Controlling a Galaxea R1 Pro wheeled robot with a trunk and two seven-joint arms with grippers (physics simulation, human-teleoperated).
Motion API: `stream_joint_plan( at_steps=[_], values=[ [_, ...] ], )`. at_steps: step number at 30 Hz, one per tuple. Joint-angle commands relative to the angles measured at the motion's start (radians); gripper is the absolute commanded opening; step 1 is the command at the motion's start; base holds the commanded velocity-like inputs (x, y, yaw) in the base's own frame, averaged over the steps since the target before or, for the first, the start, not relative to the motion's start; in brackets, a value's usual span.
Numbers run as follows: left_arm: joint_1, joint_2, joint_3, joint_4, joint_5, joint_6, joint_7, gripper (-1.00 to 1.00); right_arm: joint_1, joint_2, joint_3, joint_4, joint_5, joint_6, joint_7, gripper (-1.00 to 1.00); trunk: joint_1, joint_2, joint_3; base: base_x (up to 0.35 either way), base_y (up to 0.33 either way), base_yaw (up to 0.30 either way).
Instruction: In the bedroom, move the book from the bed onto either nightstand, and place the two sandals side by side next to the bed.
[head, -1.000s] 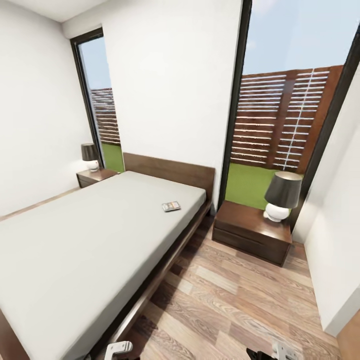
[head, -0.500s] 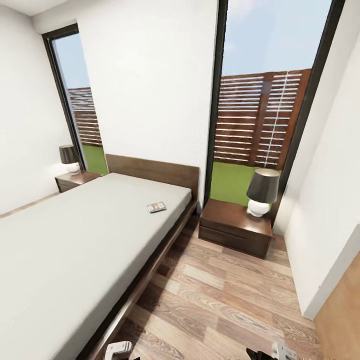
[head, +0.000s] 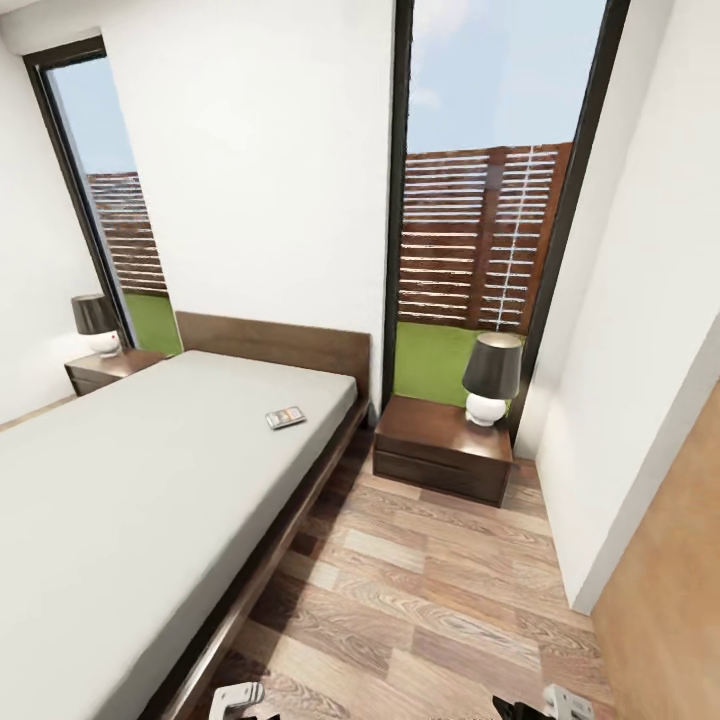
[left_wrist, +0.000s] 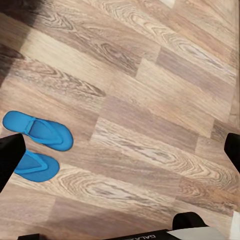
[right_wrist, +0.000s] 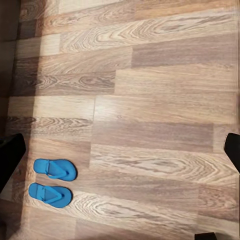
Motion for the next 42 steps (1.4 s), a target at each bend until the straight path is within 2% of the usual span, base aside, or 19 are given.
stream_joint_plan(
  at_steps=[1,42],
  values=[
    [-0.001,0.000,0.008,0.001,-0.011,-0.005,-0.003,1.00,-0.001,0.000,0.003,0.002,-0.010,-0.002,0.004,1.00,0.000,-0.001,-0.001,0.000,-0.040,-0.201],
    [-0.001,0.000,0.009,0.000,-0.011,-0.005,-0.003,1.00,-0.001,0.000,0.003,0.002,-0.010,-0.002,0.004,1.00,0.000,-0.001,-0.001,0.000,-0.007,-0.201]
  ],
)
